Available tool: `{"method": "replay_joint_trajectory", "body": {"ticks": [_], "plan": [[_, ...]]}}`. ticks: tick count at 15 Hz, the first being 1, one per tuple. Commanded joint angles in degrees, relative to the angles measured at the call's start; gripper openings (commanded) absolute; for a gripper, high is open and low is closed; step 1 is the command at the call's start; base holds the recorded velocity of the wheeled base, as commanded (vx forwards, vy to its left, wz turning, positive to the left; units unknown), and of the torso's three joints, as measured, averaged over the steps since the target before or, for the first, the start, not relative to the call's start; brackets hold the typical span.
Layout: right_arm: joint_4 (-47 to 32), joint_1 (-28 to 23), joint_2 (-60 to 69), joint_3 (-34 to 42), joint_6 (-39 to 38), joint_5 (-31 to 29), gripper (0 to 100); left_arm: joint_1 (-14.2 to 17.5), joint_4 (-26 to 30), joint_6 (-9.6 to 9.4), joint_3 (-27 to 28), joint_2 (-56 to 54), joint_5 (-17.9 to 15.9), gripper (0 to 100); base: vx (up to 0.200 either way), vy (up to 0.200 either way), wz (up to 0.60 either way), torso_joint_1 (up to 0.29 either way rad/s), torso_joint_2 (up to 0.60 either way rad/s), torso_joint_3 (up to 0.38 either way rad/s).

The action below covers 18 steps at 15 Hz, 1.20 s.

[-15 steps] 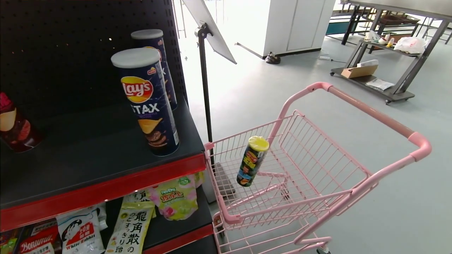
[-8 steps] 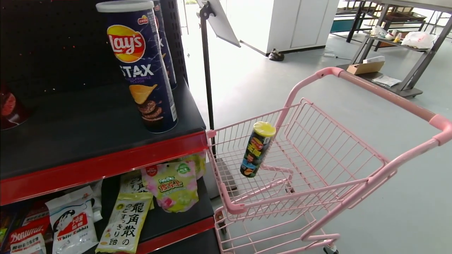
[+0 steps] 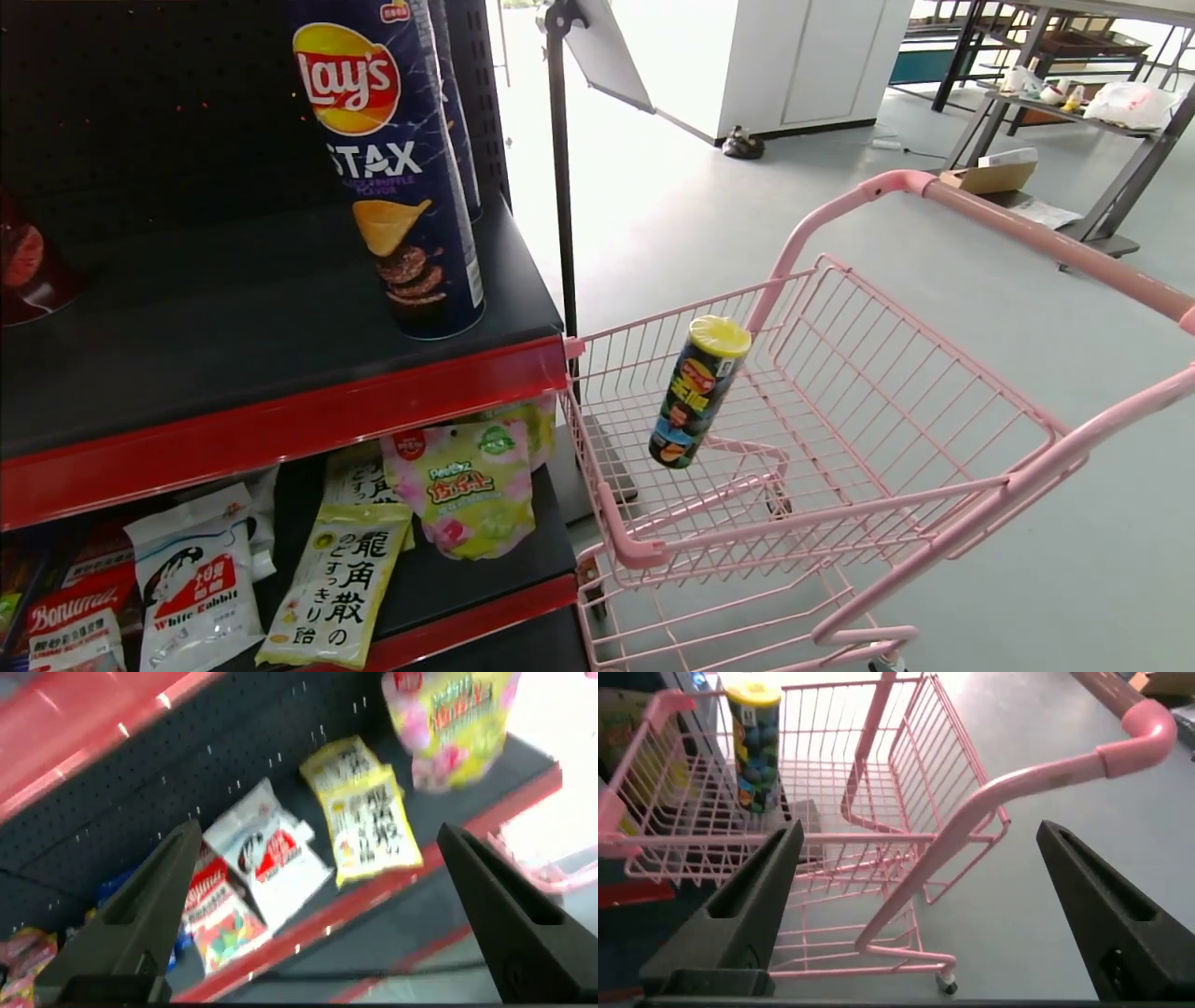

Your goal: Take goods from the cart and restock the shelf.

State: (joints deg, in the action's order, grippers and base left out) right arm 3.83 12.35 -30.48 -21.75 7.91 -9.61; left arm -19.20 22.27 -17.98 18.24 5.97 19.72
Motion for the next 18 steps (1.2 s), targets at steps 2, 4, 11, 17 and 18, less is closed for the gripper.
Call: {"method": "replay_joint_trajectory", "body": {"ticks": [2, 4, 11, 17, 18], "plan": [[11.11, 2.59, -25.51, -11.74, -6.15, 5.04, 100, -0.05, -1.53, 0.32, -1.54, 1.85, -0.39, 100, 0.000, 0.000, 0.00, 0.000, 0.00, 0.000], [14.72, 4.79, -32.89, -12.18, -6.68, 5.74, 100, -0.14, -2.23, 6.20, -1.54, 2.29, -4.96, 100, 0.000, 0.000, 0.00, 0.000, 0.00, 0.000], [40.12, 8.31, -61.19, -11.39, -13.19, 10.49, 100, 0.04, -2.32, 15.34, 2.15, 6.77, -6.01, 100, 0.000, 0.000, 0.00, 0.000, 0.00, 0.000], [42.31, 8.66, -69.98, -13.85, -15.12, 15.14, 100, 0.22, -2.32, 15.34, 3.03, 8.44, -5.49, 100, 0.000, 0.000, 0.00, 0.000, 0.00, 0.000], [42.67, 8.57, -70.77, -13.94, -15.12, 15.93, 100, 0.22, -2.32, 15.34, 3.38, 8.79, -5.49, 100, 0.000, 0.000, 0.00, 0.000, 0.00, 0.000]]}}
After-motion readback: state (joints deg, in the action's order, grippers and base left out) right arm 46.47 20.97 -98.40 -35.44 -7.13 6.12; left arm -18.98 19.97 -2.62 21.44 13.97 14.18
